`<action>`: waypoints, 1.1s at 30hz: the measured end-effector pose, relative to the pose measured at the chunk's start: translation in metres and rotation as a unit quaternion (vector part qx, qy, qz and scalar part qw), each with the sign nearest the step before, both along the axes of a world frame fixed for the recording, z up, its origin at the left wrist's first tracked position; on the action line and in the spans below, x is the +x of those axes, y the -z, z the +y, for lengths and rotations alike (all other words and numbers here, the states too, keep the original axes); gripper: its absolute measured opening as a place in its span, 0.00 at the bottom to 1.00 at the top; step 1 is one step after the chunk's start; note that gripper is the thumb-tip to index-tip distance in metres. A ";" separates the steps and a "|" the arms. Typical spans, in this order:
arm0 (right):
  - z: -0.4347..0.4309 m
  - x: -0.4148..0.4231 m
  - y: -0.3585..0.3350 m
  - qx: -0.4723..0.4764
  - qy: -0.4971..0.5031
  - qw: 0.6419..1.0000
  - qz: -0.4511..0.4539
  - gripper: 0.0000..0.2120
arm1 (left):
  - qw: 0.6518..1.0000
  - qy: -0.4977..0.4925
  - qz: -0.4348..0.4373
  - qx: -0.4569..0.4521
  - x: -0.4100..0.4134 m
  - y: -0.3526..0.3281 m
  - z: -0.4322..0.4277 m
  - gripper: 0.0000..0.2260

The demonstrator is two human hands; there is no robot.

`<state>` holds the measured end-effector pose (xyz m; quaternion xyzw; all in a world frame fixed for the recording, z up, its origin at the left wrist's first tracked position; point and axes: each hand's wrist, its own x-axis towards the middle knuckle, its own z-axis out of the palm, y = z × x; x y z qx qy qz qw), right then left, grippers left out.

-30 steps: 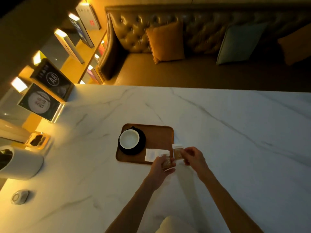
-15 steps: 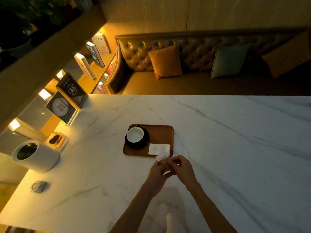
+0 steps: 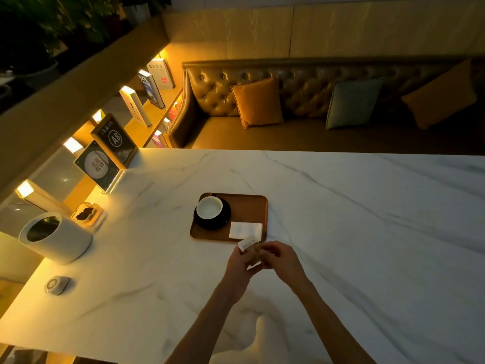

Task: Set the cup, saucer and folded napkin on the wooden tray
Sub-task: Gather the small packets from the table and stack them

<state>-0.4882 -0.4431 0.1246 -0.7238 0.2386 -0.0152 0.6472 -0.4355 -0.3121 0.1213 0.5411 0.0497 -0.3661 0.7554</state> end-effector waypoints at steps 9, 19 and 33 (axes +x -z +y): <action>-0.011 -0.005 0.001 -0.199 -0.046 0.979 -0.006 0.08 | 0.967 0.039 -0.206 0.143 0.001 0.001 0.013 0.08; 0.000 -0.003 0.006 -0.124 -0.006 0.992 -0.015 0.16 | 0.972 -0.023 -0.202 0.118 -0.004 -0.002 0.009 0.08; 0.005 -0.001 0.003 -0.070 0.041 0.995 -0.063 0.07 | 0.970 -0.019 -0.209 0.120 -0.005 -0.006 0.010 0.12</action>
